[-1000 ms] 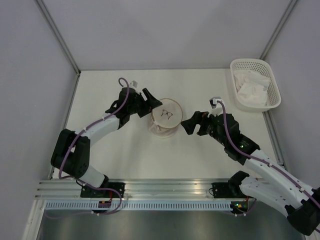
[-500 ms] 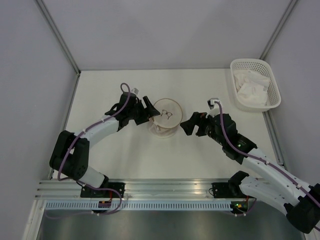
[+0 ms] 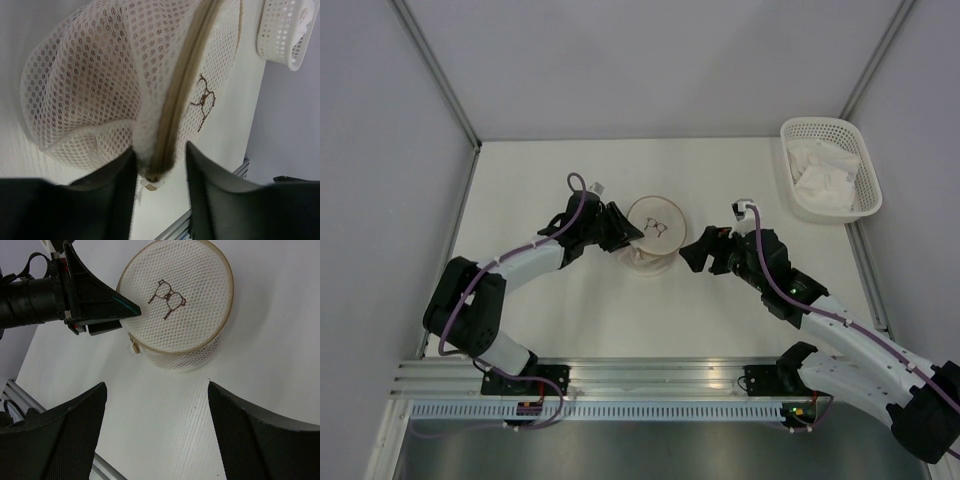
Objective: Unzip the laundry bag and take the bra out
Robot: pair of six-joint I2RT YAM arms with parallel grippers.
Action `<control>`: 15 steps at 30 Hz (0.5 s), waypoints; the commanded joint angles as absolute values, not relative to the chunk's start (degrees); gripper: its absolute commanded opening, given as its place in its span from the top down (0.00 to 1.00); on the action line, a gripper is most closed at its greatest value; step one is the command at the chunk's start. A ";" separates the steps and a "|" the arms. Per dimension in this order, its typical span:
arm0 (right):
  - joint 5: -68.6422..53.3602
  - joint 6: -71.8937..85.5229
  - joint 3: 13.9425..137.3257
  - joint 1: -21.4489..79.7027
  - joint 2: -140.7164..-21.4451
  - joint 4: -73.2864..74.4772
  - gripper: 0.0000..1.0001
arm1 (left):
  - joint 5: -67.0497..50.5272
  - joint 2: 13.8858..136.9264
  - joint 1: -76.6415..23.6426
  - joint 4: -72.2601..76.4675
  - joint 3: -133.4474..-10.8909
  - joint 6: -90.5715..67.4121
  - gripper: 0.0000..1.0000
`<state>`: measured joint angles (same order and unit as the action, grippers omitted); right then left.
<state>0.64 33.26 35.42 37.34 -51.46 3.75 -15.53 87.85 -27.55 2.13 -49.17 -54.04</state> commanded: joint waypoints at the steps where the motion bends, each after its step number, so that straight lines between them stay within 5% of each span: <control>1: -1.49 34.10 34.81 37.44 -51.85 0.44 0.16 | -16.08 89.29 -27.86 6.15 -50.01 -56.60 0.59; 8: -4.92 35.15 34.54 37.44 -52.99 -2.80 0.37 | -15.38 88.42 -28.39 6.42 -50.19 -58.18 0.98; 12: -7.91 36.39 34.98 38.23 -55.36 -5.89 0.55 | -13.63 87.19 -29.88 6.50 -49.92 -60.46 0.98; 15: -7.12 36.04 36.21 40.86 -58.26 -6.07 0.58 | -12.75 86.22 -31.29 6.50 -50.18 -62.39 0.98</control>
<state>-5.72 35.64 34.89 38.94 -56.36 -2.52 -14.44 88.71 -29.78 4.40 -49.17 -58.50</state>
